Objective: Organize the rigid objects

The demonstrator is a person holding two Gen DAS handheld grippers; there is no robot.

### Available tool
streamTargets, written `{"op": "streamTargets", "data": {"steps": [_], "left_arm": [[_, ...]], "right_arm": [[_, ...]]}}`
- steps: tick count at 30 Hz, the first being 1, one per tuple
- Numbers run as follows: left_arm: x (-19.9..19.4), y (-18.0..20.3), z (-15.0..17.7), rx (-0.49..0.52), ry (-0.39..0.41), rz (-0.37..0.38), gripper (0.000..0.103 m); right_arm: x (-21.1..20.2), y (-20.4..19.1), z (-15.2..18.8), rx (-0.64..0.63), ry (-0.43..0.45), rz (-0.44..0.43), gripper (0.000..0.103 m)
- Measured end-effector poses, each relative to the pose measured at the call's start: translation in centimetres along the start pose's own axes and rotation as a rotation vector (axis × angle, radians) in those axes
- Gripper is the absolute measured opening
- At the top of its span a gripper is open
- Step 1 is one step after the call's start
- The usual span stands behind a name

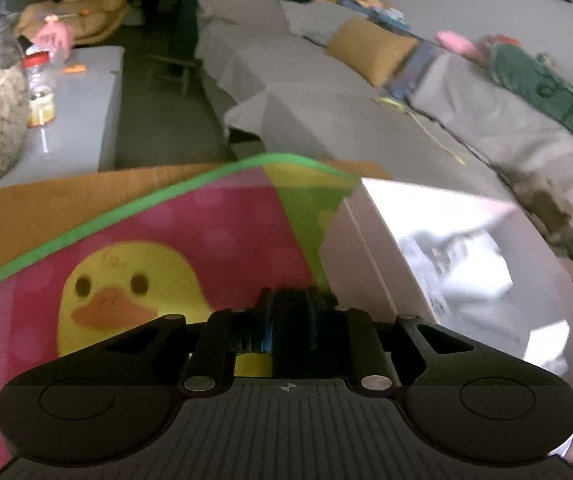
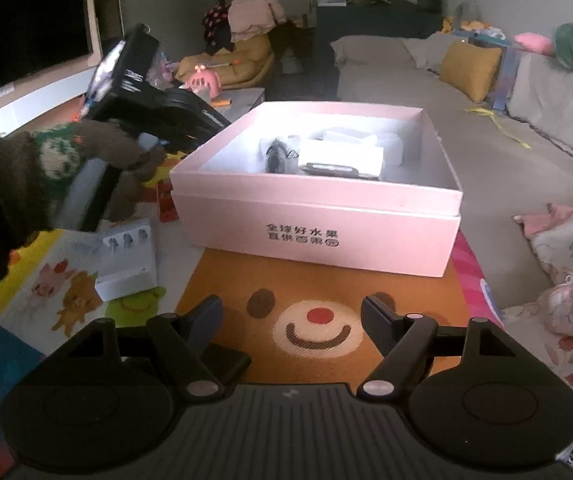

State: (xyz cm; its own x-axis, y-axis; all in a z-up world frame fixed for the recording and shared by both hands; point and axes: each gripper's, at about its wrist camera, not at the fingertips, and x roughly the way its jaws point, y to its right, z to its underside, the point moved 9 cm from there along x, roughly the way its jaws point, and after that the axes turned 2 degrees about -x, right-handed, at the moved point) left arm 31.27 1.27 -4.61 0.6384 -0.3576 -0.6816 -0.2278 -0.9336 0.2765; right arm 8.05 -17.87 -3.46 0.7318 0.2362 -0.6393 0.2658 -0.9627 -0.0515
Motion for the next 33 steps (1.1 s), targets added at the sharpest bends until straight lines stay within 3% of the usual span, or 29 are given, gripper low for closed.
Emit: {"op": "streamTargets", "data": {"steps": [8, 12, 17, 22, 27, 29, 32, 33], "left_arm": [[-5.1, 0.5, 5.8, 0.072, 0.008, 0.072, 0.018], [-6.4, 2.0, 7.1, 0.195, 0.039, 0.01, 0.019], [-7.0, 2.5, 4.7, 0.183, 0.162, -0.019, 0.019], [-3.9, 3.6, 4.3, 0.331, 0.067, -0.085, 0.022], [-4.0, 2.5, 4.0, 0.43, 0.118, -0.201, 0.027], [-3.4, 1.0, 4.0, 0.451, 0.081, -0.278, 0.027], [-4.0, 0.2, 3.5, 0.419, 0.096, -0.255, 0.023], [-4.5, 0.5, 3.4, 0.397, 0.107, -0.203, 0.022]], "right_arm": [[-0.1, -2.6, -1.7, -0.016, 0.017, -0.069, 0.077], [0.0, -3.9, -2.1, -0.057, 0.017, -0.055, 0.077], [-0.5, -4.3, -1.5, -0.098, 0.023, -0.036, 0.077], [-0.2, -2.6, -0.7, -0.067, 0.006, -0.001, 0.077], [0.2, -0.8, 0.2, 0.003, -0.007, -0.009, 0.077], [0.5, -0.5, 0.3, 0.025, -0.013, -0.019, 0.077], [0.5, -0.5, 0.4, 0.026, -0.007, -0.028, 0.077], [0.4, -0.6, 0.4, 0.025, -0.005, -0.032, 0.077]]}}
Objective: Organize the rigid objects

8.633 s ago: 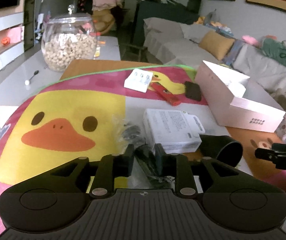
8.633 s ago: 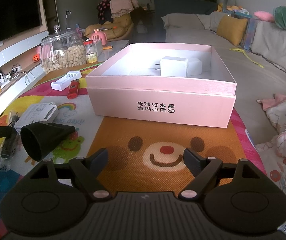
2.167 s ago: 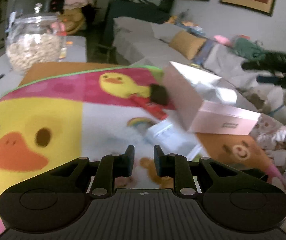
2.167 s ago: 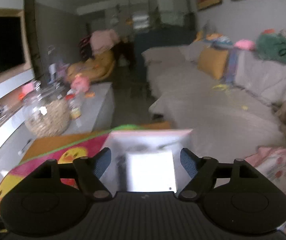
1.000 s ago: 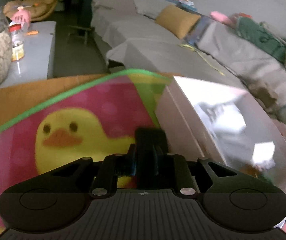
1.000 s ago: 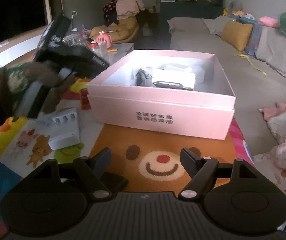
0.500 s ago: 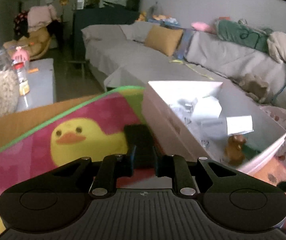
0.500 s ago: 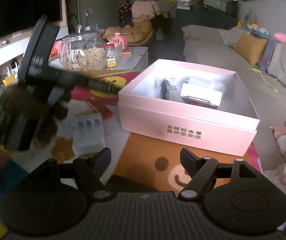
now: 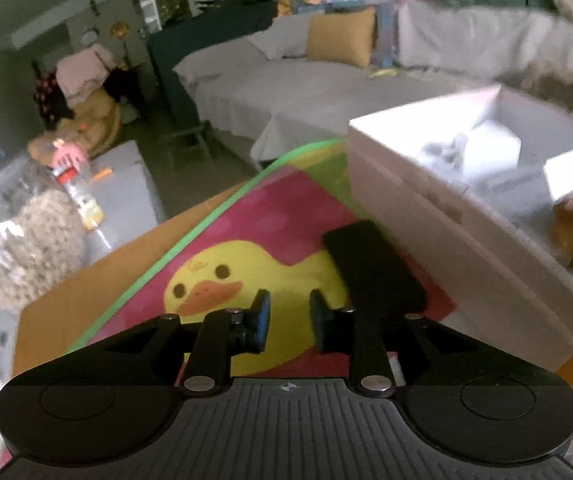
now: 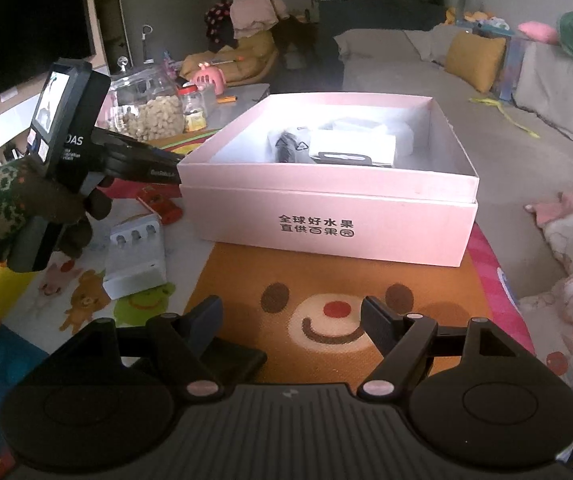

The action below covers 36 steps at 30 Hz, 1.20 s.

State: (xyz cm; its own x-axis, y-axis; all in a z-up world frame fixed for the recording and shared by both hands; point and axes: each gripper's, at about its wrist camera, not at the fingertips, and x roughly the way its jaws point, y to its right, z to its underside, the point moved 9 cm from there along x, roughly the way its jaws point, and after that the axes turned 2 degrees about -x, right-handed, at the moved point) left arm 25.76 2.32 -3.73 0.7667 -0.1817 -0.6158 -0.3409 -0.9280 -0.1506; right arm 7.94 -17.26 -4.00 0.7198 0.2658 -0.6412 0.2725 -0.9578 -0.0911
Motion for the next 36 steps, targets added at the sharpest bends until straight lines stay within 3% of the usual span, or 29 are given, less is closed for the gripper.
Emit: {"op": "streamTargets", "data": {"steps": [2, 4, 8, 9, 12, 17, 19, 24, 27, 28, 30, 34, 36], "left_arm": [[-1.4, 1.2, -0.4, -0.011, 0.048, 0.148, 0.024], [-2.1, 2.8, -0.2, 0.069, 0.059, 0.198, 0.027], [-1.8, 5.5, 0.5, 0.294, 0.061, 0.142, 0.027], [-1.5, 6.1, 0.6, 0.344, 0.065, 0.126, 0.023], [-0.6, 6.5, 0.5, 0.41, 0.085, 0.056, 0.025], [1.4, 3.1, -0.3, 0.311, 0.053, -0.024, 0.025], [1.5, 2.4, -0.3, 0.25, 0.037, 0.032, 0.017], [1.5, 2.2, -0.7, 0.235, 0.014, 0.08, 0.017], [1.5, 2.0, -0.8, 0.16, -0.017, 0.192, 0.023], [1.1, 2.3, -0.4, 0.123, -0.05, 0.242, 0.016], [1.2, 2.0, -0.5, 0.072, -0.069, 0.275, 0.02], [1.4, 0.8, -2.0, 0.068, 0.043, 0.146, 0.022], [1.9, 0.4, -2.5, 0.028, 0.061, 0.117, 0.022]], "right_arm": [[0.0, 0.0, 0.1, 0.004, 0.002, -0.007, 0.077], [0.0, 0.0, 0.1, 0.009, 0.0, -0.011, 0.077], [0.2, 0.0, 0.0, 0.016, -0.002, -0.016, 0.077], [0.2, 0.0, 0.0, 0.017, -0.002, -0.017, 0.077], [0.2, 0.0, 0.1, 0.02, -0.003, -0.02, 0.077], [0.3, 0.0, 0.1, 0.025, -0.005, -0.025, 0.078], [0.3, 0.0, 0.1, 0.025, -0.005, -0.026, 0.079], [0.3, -0.1, 0.1, 0.022, -0.006, -0.029, 0.08], [0.3, -0.1, 0.1, 0.023, -0.006, -0.029, 0.081], [0.3, -0.1, 0.1, 0.024, -0.006, -0.031, 0.081], [0.3, -0.1, 0.2, 0.023, -0.007, -0.032, 0.082], [0.3, -0.2, 0.2, 0.022, -0.006, -0.035, 0.082], [0.3, -0.2, 0.2, 0.021, -0.007, -0.035, 0.083]]}}
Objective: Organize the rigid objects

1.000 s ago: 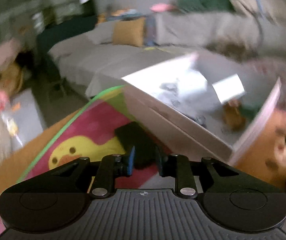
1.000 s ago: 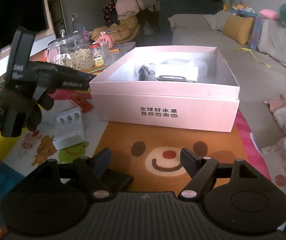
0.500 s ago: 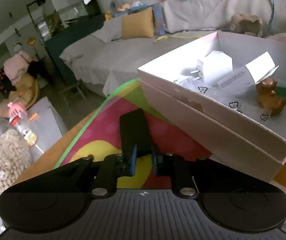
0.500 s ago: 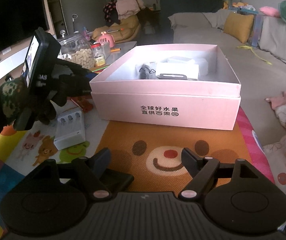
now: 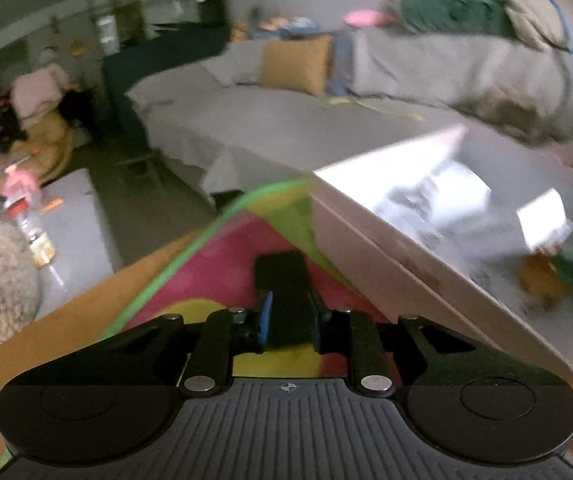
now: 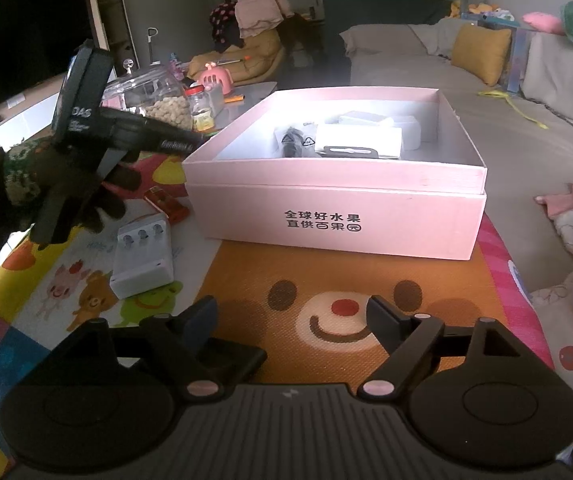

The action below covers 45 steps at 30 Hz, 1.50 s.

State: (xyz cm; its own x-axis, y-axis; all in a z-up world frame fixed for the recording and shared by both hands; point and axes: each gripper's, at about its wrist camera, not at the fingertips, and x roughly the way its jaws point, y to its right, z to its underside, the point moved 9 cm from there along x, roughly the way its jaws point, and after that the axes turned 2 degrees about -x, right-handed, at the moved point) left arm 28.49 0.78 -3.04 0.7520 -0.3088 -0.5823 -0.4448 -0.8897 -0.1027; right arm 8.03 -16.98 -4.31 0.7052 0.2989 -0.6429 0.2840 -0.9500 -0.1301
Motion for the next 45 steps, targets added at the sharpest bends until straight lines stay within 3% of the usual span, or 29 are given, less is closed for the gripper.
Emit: {"op": "streamTargets", "data": {"steps": [5, 7, 12, 17, 23, 27, 33, 36, 39, 42, 45], "left_arm": [[2.1, -0.2, -0.2, -0.075, -0.042, 0.008, 0.022], [2.3, 0.0, -0.2, -0.08, -0.051, 0.038, 0.027], [2.5, 0.8, -0.3, 0.011, -0.078, 0.054, 0.031], [3.4, -0.6, -0.3, 0.083, -0.084, -0.102, 0.036], [3.9, -2.3, -0.7, -0.04, -0.084, -0.117, 0.036], [3.6, -2.9, -0.7, -0.102, -0.093, -0.088, 0.037], [3.9, -1.9, -0.7, -0.059, -0.125, -0.026, 0.061], [3.8, -1.9, -0.9, -0.006, -0.12, -0.035, 0.058], [3.9, -2.7, -1.2, 0.02, -0.092, -0.101, 0.057], [4.7, -3.6, -1.0, -0.024, -0.124, -0.106, 0.059], [5.4, -4.5, -1.0, -0.142, -0.145, -0.067, 0.059]], "right_arm": [[0.0, -0.1, 0.0, -0.001, -0.001, -0.003, 0.084], [0.0, -0.1, 0.0, 0.0, -0.001, -0.004, 0.084], [0.1, 0.0, 0.0, -0.001, -0.003, -0.013, 0.087], [0.1, -0.1, 0.0, -0.003, -0.004, -0.016, 0.088], [0.1, -0.1, 0.0, -0.004, -0.005, -0.017, 0.088], [0.1, -0.2, 0.1, -0.005, -0.005, -0.018, 0.089], [0.1, -0.2, 0.1, -0.006, -0.006, -0.019, 0.089], [0.1, -0.2, 0.1, -0.006, -0.006, -0.018, 0.089], [0.1, -0.2, 0.1, -0.006, -0.006, -0.019, 0.09], [0.2, -0.3, 0.1, -0.009, -0.008, -0.024, 0.091], [0.2, -0.3, 0.1, -0.009, -0.009, -0.025, 0.092]]}}
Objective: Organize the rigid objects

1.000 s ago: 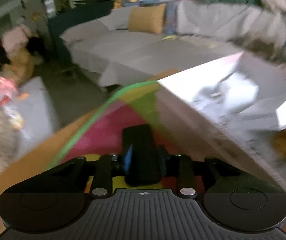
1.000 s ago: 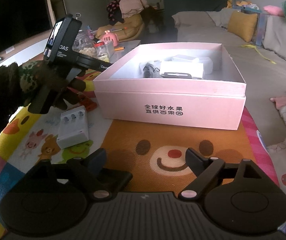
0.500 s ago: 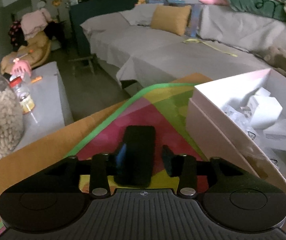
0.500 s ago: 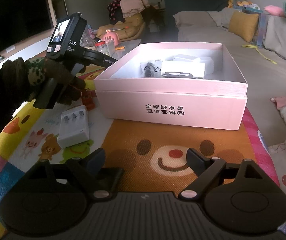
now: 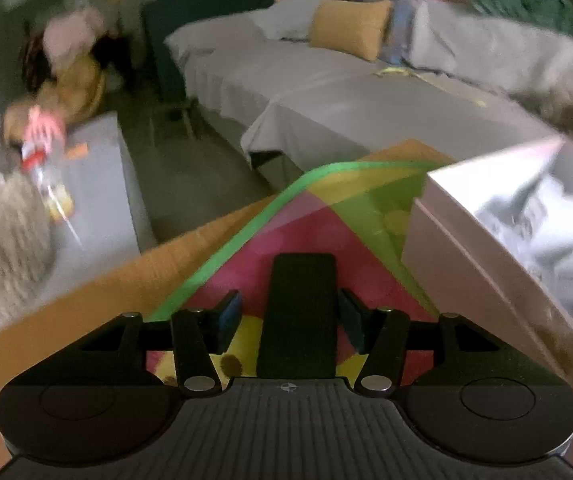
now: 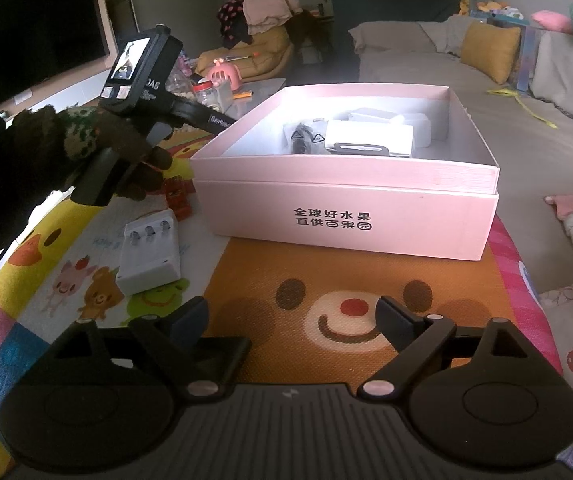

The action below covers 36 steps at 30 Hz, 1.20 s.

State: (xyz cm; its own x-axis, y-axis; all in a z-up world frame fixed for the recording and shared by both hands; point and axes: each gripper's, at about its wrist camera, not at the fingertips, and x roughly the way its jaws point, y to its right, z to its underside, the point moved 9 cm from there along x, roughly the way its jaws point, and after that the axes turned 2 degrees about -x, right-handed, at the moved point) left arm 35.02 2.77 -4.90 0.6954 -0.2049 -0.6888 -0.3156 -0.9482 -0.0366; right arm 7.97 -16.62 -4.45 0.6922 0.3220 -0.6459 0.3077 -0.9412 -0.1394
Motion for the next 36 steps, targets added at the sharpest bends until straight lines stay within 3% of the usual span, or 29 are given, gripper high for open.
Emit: {"op": "streamTargets", "data": {"steps": [3, 5, 7, 10, 18, 22, 25, 29, 31, 33, 36], "left_arm": [[0.2, -0.1, -0.1, -0.026, 0.006, 0.013, 0.057], [-0.2, 0.3, 0.1, 0.015, 0.008, 0.027, 0.044], [-1.0, 0.6, 0.7, 0.042, 0.006, 0.048, 0.043], [-3.1, 0.2, 2.3, 0.002, 0.017, 0.056, 0.043], [-17.0, -0.2, 9.5, -0.169, 0.175, 0.098, 0.043], [-22.1, 1.6, 15.1, -0.29, 0.151, 0.124, 0.043], [-24.1, 3.3, 18.8, -0.338, 0.133, 0.164, 0.043], [-24.8, 4.0, 21.0, -0.385, 0.149, 0.159, 0.043], [-24.5, 3.0, 21.2, -0.415, 0.155, 0.12, 0.043], [-24.1, 2.0, 21.6, -0.448, 0.145, 0.092, 0.043], [-23.6, 1.4, 21.9, -0.483, 0.151, 0.106, 0.043]], "right_arm": [[0.0, 0.0, 0.0, -0.003, -0.002, -0.002, 0.092], [0.0, -0.1, 0.0, -0.004, -0.002, -0.001, 0.093], [0.0, 0.0, 0.0, -0.005, -0.003, -0.001, 0.093], [0.0, 0.1, 0.0, -0.009, -0.004, 0.0, 0.093], [0.1, 0.2, -0.1, -0.014, -0.007, 0.001, 0.094], [0.3, -0.2, -0.1, -0.041, -0.03, 0.008, 0.097], [0.3, -1.4, -0.7, -0.064, -0.063, 0.014, 0.09], [-0.8, -5.3, -3.3, -0.084, -0.043, -0.106, 0.09], [-0.8, -7.6, -5.1, -0.129, -0.039, -0.117, 0.084], [-0.3, -10.1, -7.1, -0.213, -0.041, -0.121, 0.067], [1.6, -13.3, -9.9, -0.314, -0.081, -0.112, 0.059]]}}
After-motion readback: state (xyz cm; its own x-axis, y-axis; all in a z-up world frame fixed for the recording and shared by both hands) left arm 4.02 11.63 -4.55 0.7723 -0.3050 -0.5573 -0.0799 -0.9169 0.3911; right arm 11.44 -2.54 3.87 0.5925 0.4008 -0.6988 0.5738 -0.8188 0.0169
